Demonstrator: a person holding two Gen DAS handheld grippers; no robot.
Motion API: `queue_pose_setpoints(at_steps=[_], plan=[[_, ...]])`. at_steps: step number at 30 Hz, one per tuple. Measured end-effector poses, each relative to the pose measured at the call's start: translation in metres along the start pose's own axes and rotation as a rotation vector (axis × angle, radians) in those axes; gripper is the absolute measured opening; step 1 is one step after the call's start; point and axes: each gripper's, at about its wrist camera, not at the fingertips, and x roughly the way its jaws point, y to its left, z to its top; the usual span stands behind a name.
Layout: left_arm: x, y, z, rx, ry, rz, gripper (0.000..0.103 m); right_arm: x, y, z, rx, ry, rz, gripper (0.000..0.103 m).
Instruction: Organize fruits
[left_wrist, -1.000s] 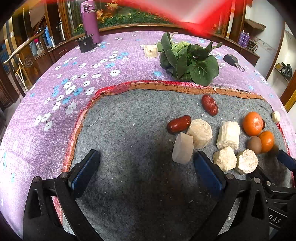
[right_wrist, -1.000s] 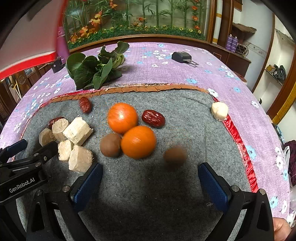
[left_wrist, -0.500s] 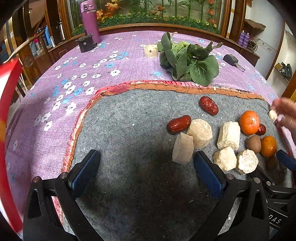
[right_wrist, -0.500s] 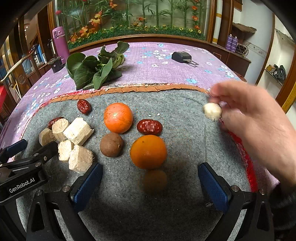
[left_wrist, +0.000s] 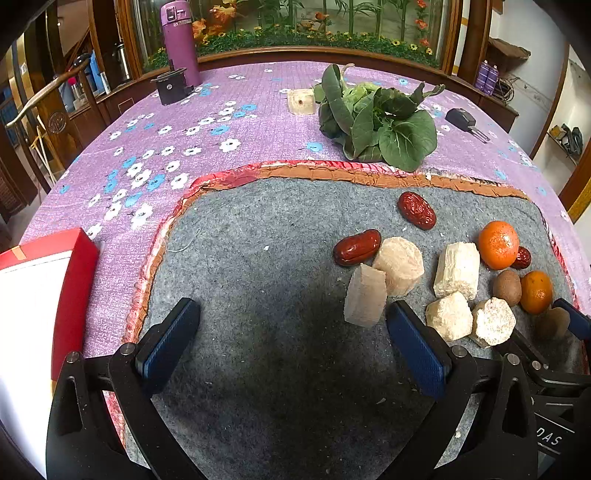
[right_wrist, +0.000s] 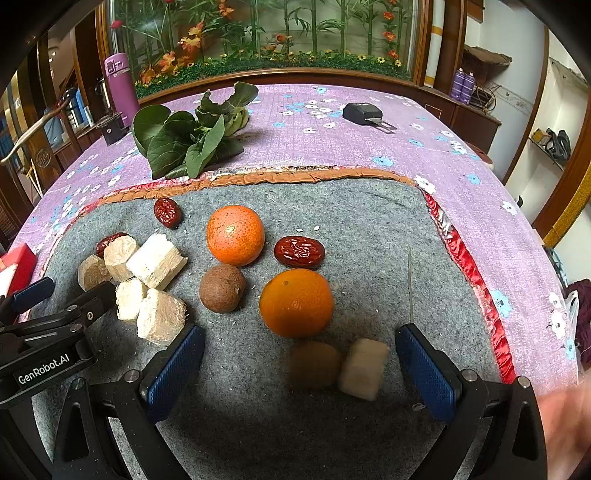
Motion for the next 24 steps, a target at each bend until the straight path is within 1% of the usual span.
queue_pose_setpoints(at_steps=[13, 14, 16, 17, 18, 20, 21, 22, 23, 24], plan=[[0.001, -0.001, -0.001, 0.0, -0.001, 0.004, 0.103, -0.001, 0.0, 0.0, -0.001, 0.006, -0.004, 0.103], [0.0, -0.002, -0.001, 0.001, 0.0, 0.006, 0.103, -0.002, -0.002, 0.0, -0.016, 0.015, 0.019, 0.103], [-0.006, 0.0, -0.005, 0.019, 0.022, -0.008, 0.103, -0.009, -0.008, -0.005, -0.046, 0.016, 0.096, 0.103], [-0.014, 0.002, -0.011, 0.029, 0.026, -0.006, 0.102, -0.016, -0.015, -0.01, -0.047, 0.005, 0.135, 0.102], [-0.023, 0.004, -0.016, 0.034, 0.01, -0.001, 0.102, -0.023, -0.021, -0.015, -0.045, -0.018, 0.166, 0.102], [-0.047, 0.008, -0.03, 0.068, -0.051, 0.013, 0.102, -0.04, -0.038, -0.026, -0.061, -0.082, 0.215, 0.102], [-0.064, 0.008, -0.038, 0.097, -0.088, 0.017, 0.102, -0.049, -0.045, -0.034, -0.07, -0.154, 0.238, 0.102], [-0.079, 0.008, -0.047, 0.121, -0.115, 0.013, 0.102, -0.059, -0.054, -0.039, -0.077, -0.183, 0.254, 0.102], [-0.09, 0.006, -0.054, 0.139, -0.129, -0.004, 0.102, -0.065, -0.055, -0.044, -0.127, -0.256, 0.222, 0.102], [-0.102, 0.003, -0.064, 0.168, -0.139, -0.041, 0.102, -0.07, -0.061, -0.043, -0.15, -0.232, 0.211, 0.102]])
